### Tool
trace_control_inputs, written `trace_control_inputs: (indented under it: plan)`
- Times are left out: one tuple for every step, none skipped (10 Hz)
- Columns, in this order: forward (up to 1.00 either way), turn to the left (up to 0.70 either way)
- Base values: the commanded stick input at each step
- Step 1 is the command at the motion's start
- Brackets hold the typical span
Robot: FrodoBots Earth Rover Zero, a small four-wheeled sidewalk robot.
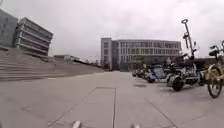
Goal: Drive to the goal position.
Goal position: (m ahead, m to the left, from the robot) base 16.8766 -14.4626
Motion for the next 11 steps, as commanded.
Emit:
trace_control_inputs:
  plan:
    - [0.70,0.00]
    - [0.70,0.00]
    - [0.70,0.00]
    - [0.70,0.00]
    - [0.70,0.00]
    - [0.70,0.00]
    - [0.70,0.00]
    - [0.70,0.00]
    - [0.70,0.00]
    - [0.70,0.00]
    - [0.70,0.00]
